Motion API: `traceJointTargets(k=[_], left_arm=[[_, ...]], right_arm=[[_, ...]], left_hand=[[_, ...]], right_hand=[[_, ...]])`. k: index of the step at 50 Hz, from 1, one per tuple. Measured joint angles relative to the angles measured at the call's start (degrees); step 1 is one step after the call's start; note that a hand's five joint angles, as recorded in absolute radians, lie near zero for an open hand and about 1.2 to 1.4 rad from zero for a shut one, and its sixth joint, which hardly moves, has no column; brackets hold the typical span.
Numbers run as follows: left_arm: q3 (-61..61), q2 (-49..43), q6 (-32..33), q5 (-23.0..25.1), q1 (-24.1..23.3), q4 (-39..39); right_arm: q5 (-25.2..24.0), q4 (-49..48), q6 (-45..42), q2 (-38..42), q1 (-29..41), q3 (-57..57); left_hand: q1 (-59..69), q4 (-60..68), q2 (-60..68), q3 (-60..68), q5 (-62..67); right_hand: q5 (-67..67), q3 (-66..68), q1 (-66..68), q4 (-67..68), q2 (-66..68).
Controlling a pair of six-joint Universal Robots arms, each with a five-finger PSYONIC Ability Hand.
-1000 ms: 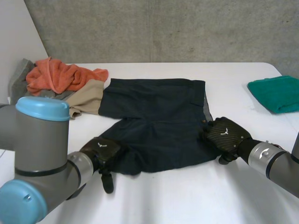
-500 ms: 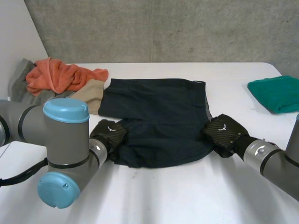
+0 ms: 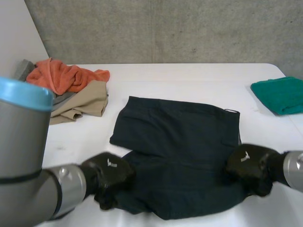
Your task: Fold the laundry.
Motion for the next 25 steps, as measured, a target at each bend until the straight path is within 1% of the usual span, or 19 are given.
traceJointTargets(k=[2, 3, 6, 8, 9, 10, 11, 12, 13, 14, 16, 17, 18, 19, 23, 25], left_arm=[[3.56, -2.75, -0.07, -0.14, 1.41, 1.7], [3.56, -2.75, -0.07, -0.14, 1.41, 1.7], [13.07, -8.91, -0.64, -1.77, 3.78, 6.78], [17.54, -11.56, -1.07, -2.38, 4.55, 8.91], [21.75, -14.07, -1.56, -2.8, 5.12, 10.7], [21.75, -14.07, -1.56, -2.8, 5.12, 10.7], [26.68, -17.03, -2.15, -3.16, 5.63, 12.5], [29.08, -18.5, -2.43, -3.29, 5.83, 13.24], [35.15, -22.23, -3.07, -3.58, 6.24, 14.89], [38.36, -24.24, -3.38, -3.73, 6.4, 15.54], [43.14, -27.32, -3.75, -4.06, 6.54, 16.25], [48.75, -31.07, -4.05, -4.65, 6.6, 16.6], [50.9, -32.54, -4.13, -4.94, 6.6, 16.6], [56.18, -36.27, -4.23, -5.85, 6.54, 16.46], [67.68, -44.74, -4.13, -8.34, 6.19, 15.53], [73.49, -49.18, -4.03, -9.59, 5.84, 15.21]], right_arm=[[-0.13, -3.3, 5.18, 2.37, 1.12, -3.55], [-0.13, -3.3, 5.18, 2.37, 1.12, -3.55], [0.9, -10.89, 15.79, 6.73, 3.27, -10.14], [1.56, -13.33, 18.82, 8.01, 3.86, -12.03], [2.73, -16.78, 22.92, 9.84, 4.68, -14.64], [2.73, -16.78, 22.92, 9.84, 4.68, -14.64], [4.15, -19.95, 26.29, 11.49, 5.38, -16.92], [4.68, -21.02, 27.31, 12.05, 5.62, -17.65], [7.02, -25.25, 31.0, 14.32, 6.56, -20.54], [8.1, -27.11, 32.34, 15.36, 6.96, -21.74], [9.81, -29.9, 33.74, 16.92, 7.56, -23.4], [11.61, -32.76, 34.63, 18.58, 8.14, -24.94], [12.65, -34.46, 34.91, 19.61, 8.48, -25.77], [14.58, -37.79, 35.02, 21.66, 9.09, -27.25], [18.76, -45.77, 33.71, 26.68, 10.39, -30.18], [21.24, -50.56, 32.06, 29.65, 10.97, -31.5]], left_hand=[[0.0, 0.0, 0.0, 0.0, 0.0], [0.0, 0.0, 0.0, 0.0, 0.0], [0.0, 0.01, 0.0, 0.0, 0.0], [0.0, 0.01, 0.0, 0.0, 0.0], [0.0, 0.01, 0.01, 0.0, 0.0], [0.0, 0.01, 0.01, 0.0, 0.0], [0.0, 0.02, 0.15, 0.01, 0.0], [0.0, 0.02, 0.16, 0.0, 0.0], [0.0, 0.02, 0.19, 0.01, 0.0], [0.0, 0.02, 0.19, 0.01, 0.0], [0.0, 0.02, 0.21, 0.01, -0.01], [0.0, 0.02, 0.22, 0.01, -0.01], [0.0, 0.03, 0.22, 0.01, -0.01], [0.0, 0.03, 0.22, 0.01, -0.01], [-0.08, -0.05, 0.13, -0.08, -0.07], [-0.67, -1.99, -1.94, -1.84, -1.26]], right_hand=[[0.0, 0.0, 0.32, 0.0, 0.0], [0.0, 0.0, 0.32, 0.0, 0.0], [0.01, 0.0, 0.32, 0.01, 0.0], [0.0, 0.0, 0.32, 0.01, 0.0], [0.0, 0.0, 0.32, 0.02, 0.0], [0.0, 0.0, 0.32, 0.02, 0.0], [0.0, 0.0, 0.32, 0.02, 0.0], [-0.01, 0.0, 0.32, 0.02, 0.0], [0.0, 0.0, 0.32, 0.02, 0.0], [0.0, 0.0, 0.32, 0.02, 0.0], [0.0, 0.0, 0.33, 0.02, 0.0], [0.0, 0.0, 0.33, 0.02, 0.0], [-0.01, 0.0, 0.33, 0.02, 0.0], [-0.01, 0.0, 0.33, 0.02, 0.0], [0.0, 0.0, 0.33, 0.03, 0.0], [0.0, 0.0, 0.33, 0.03, 0.0]])
